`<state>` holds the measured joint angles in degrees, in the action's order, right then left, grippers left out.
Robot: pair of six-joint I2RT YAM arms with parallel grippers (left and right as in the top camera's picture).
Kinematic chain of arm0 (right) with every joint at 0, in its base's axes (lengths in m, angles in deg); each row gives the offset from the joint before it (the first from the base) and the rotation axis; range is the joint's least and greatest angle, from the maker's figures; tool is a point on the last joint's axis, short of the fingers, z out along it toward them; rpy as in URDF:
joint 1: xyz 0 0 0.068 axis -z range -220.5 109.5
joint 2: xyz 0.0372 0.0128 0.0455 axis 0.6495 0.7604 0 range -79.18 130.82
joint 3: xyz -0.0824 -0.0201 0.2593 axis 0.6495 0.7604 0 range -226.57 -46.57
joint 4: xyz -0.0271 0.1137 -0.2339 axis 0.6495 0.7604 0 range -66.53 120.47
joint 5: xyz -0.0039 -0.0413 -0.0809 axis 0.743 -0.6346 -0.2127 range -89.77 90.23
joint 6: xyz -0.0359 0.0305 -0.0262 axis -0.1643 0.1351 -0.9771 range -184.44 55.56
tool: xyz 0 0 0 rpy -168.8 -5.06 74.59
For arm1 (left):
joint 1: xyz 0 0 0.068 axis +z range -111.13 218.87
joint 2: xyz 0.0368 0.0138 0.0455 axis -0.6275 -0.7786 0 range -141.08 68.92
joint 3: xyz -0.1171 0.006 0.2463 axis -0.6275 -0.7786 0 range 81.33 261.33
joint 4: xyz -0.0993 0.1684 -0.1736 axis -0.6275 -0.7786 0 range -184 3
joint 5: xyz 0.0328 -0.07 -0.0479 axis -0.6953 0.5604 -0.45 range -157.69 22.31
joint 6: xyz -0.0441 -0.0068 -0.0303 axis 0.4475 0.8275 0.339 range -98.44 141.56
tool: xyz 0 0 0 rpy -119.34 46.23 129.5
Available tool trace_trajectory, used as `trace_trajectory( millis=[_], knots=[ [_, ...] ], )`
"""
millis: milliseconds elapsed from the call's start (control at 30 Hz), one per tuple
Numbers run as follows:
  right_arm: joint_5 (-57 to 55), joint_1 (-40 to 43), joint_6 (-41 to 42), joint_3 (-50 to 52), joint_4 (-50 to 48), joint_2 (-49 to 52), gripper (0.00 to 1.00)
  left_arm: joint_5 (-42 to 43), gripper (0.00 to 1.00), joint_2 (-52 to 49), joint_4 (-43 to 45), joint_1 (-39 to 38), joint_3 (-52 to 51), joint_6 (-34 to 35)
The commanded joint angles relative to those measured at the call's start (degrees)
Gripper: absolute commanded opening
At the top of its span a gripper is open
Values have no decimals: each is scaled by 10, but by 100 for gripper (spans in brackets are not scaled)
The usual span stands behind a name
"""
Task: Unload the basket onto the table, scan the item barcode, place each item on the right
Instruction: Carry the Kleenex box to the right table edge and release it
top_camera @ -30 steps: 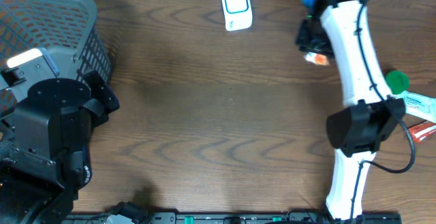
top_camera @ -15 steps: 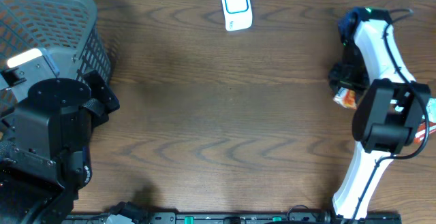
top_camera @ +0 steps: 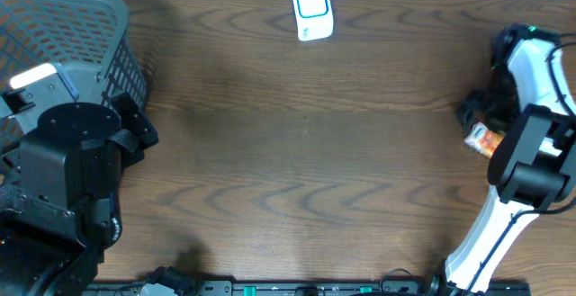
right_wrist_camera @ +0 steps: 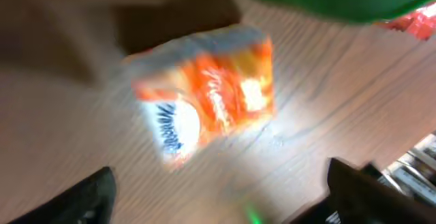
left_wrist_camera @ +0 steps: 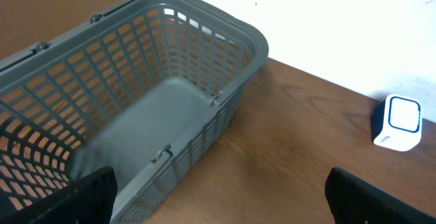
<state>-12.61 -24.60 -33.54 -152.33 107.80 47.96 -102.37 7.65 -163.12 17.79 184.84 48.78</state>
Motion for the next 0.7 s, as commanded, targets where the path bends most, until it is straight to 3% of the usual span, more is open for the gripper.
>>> trace_trajectory(
  millis=[0, 33, 200, 300, 433, 667],
  knots=[
    [80, 10, -40, -84, 28, 4, 99, -9, 98, -1, -2, 2, -3, 5],
    [85, 10, -40, -99, 40, 4, 97, -9, 98, -1, -2, 2, -3, 5],
    [84, 5, -37, -122, 66, 4, 41, -9, 98, -1, -2, 2, -3, 5],
    [67, 1, -22, -111, 65, 4, 24, -9, 98, -1, -2, 2, -3, 5],
    [5, 1, 19, -70, 62, 4, 13, -9, 98, -1, -2, 2, -3, 5],
    [3, 1, 19, 16, -19, 4, 18, -9, 98, -1, -2, 2, -3, 5]
  ],
)
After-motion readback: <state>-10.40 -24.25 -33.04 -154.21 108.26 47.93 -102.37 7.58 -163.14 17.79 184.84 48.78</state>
